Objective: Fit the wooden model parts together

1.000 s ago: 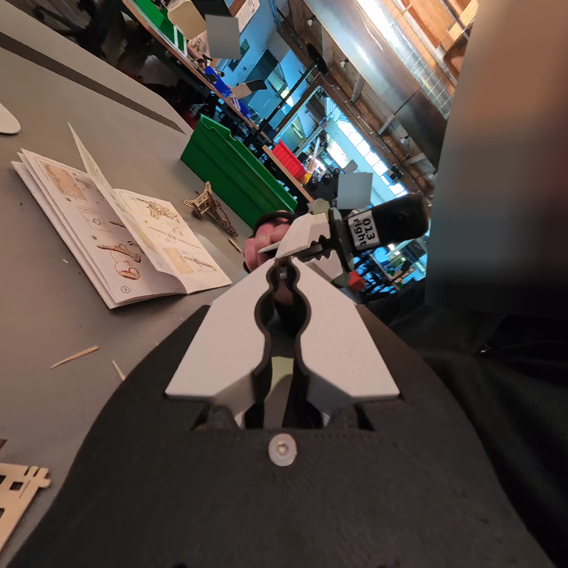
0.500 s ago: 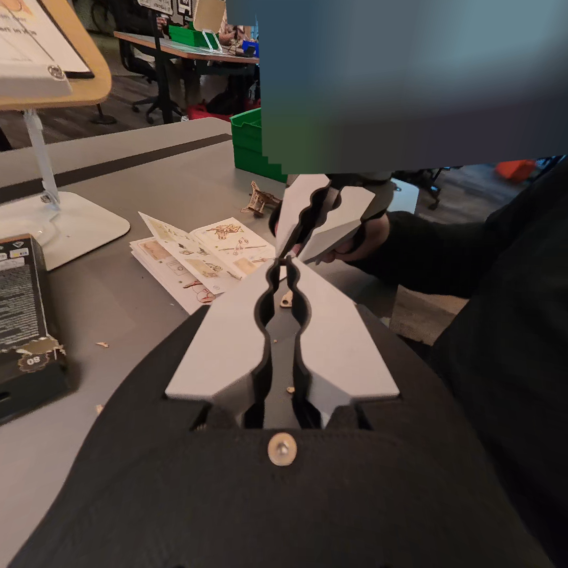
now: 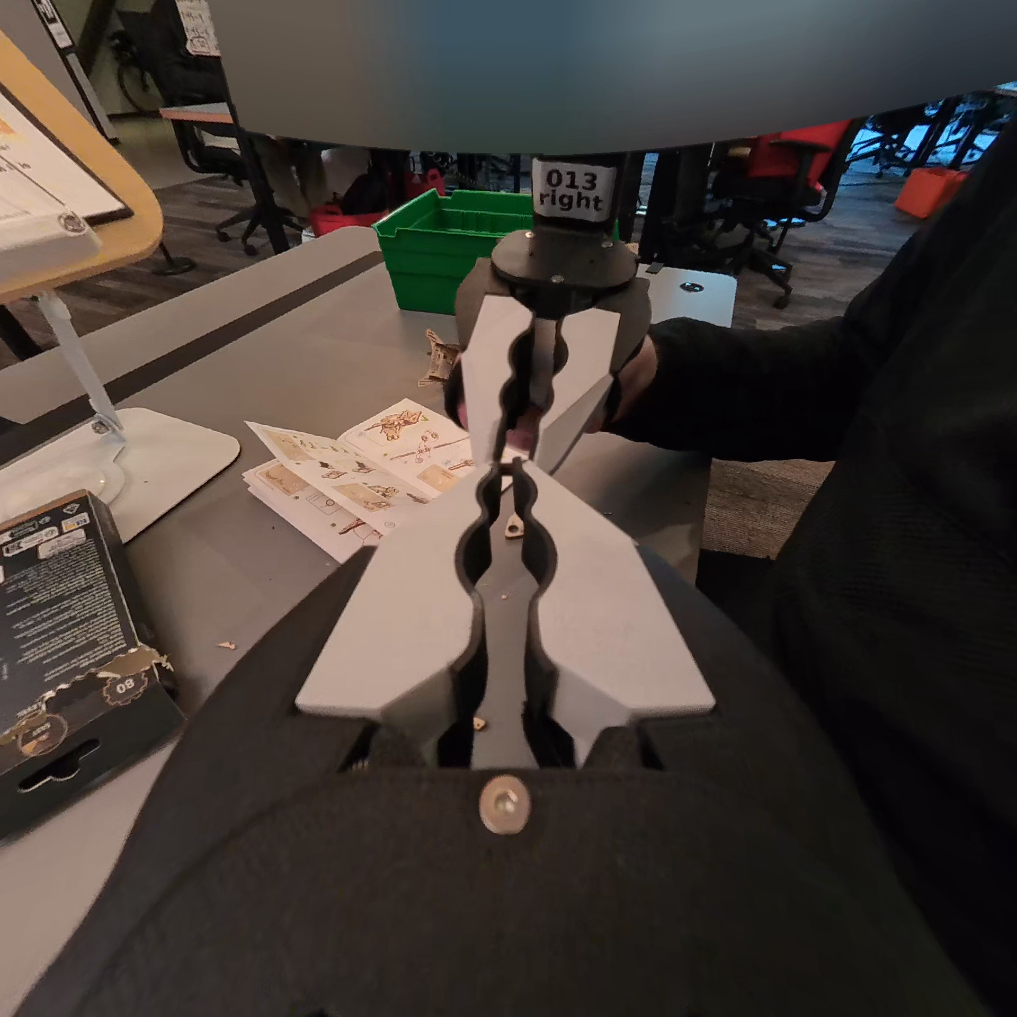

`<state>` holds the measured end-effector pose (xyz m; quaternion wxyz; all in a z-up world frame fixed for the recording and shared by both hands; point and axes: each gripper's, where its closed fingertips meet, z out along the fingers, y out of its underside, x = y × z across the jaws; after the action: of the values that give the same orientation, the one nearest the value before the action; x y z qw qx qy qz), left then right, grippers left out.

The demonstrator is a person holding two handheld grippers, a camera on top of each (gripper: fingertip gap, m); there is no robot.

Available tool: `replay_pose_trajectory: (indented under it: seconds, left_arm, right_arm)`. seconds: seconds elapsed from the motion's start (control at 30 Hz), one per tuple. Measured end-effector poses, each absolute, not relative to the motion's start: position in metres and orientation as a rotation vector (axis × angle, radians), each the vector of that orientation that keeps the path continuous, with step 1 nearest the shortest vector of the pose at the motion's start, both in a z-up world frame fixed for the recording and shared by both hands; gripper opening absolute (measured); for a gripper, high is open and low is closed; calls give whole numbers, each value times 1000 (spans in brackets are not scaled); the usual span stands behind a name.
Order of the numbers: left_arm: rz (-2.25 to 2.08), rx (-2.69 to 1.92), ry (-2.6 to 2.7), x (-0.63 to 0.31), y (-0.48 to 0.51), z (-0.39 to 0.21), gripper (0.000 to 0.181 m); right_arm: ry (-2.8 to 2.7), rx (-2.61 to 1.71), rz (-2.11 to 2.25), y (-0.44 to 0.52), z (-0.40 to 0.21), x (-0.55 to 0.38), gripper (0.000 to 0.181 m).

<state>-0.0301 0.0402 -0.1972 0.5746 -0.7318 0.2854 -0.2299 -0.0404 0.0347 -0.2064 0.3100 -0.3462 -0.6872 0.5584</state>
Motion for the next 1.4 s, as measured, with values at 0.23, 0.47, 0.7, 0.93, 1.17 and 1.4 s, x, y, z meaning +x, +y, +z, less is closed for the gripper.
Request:
replay_pose_trajectory:
  seconds: [0.23, 0.47, 0.7, 0.93, 1.17, 1.4]
  left_arm:
    - [-621, -1700, 638, -30, 37, -198, 1]
    - [-763, -1760, 530, -34, 38, -204, 11]
    - [-987, -1808, 310, -37, 42, -207, 5]
    - [-979, -1813, 308, -35, 43, -206, 1]
    - [-983, -1809, 281, -38, 45, -203, 2]
    - [-864, -1800, 299, -44, 46, -202, 2]
  right_arm:
    - [-1785, -902, 1552, 29, -202, -42, 0]
    - [-1784, -829, 1286, 34, -208, -46, 0]
    - [-1793, -598, 702, 42, -210, -50, 0]
    - [-1763, -504, 537, 43, -205, -51, 0]
    - [-1767, -455, 482, 41, -204, -51, 0]
    - [-1766, -523, 576, 42, -204, -54, 2]
